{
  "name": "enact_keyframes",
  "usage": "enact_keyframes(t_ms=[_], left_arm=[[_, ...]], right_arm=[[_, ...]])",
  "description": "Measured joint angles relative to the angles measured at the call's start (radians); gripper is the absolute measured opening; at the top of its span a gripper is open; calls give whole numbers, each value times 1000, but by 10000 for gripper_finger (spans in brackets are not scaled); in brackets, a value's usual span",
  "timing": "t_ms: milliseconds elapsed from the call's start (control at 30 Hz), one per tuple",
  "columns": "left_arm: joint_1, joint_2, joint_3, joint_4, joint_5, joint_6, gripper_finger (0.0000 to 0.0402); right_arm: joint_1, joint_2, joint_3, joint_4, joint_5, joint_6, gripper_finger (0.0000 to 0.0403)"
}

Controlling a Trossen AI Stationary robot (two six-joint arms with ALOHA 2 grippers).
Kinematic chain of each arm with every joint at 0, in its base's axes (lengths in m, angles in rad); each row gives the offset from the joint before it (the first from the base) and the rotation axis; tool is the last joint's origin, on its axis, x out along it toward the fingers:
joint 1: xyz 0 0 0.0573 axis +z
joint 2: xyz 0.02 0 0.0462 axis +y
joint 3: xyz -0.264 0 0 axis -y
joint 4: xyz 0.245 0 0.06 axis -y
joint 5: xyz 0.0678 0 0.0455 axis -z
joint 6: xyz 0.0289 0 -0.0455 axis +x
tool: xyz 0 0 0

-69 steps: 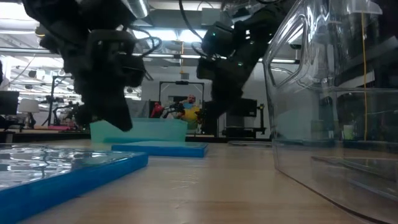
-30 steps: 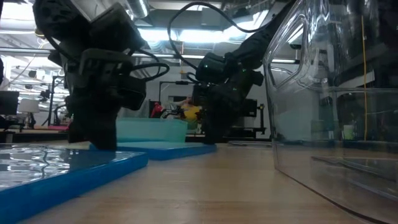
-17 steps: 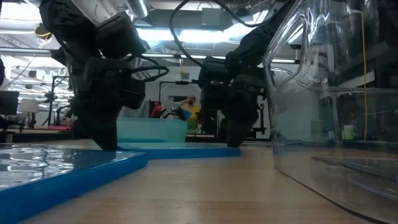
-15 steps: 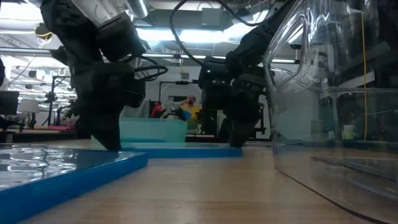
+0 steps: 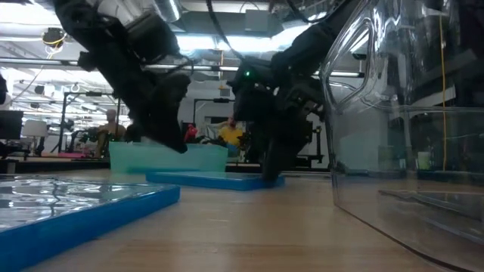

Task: Pick & place jewel cases by type
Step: Put the top dark blue CD case into the light blue bin

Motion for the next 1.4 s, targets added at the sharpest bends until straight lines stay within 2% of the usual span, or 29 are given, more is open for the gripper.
enact_keyframes(t_ms=[233,433,567,867,1067,1200,1400], left_arm=[[0,-115,2,-28,-15,-10,3],[-42,-159,4,-62,18,-114,1],[-105,-137,5,-77,13,-152,3],[-184,-36,5,-109,9,-261,2],[-205,34,5,-131,20,-289,3],[-190,86,5,-152,18,-284,1],[-130,124,9,-125,36,-221,3]], right_arm=[[-30,-132,4,-20,-9,-93,9],[-103,-187,5,-25,249,-120,9],[-172,-166,6,15,308,-131,9],[-235,-84,5,18,310,-145,9],[-219,-51,4,19,247,-145,9],[-193,-39,-6,28,181,-115,9],[-149,-39,-41,40,177,-113,9]])
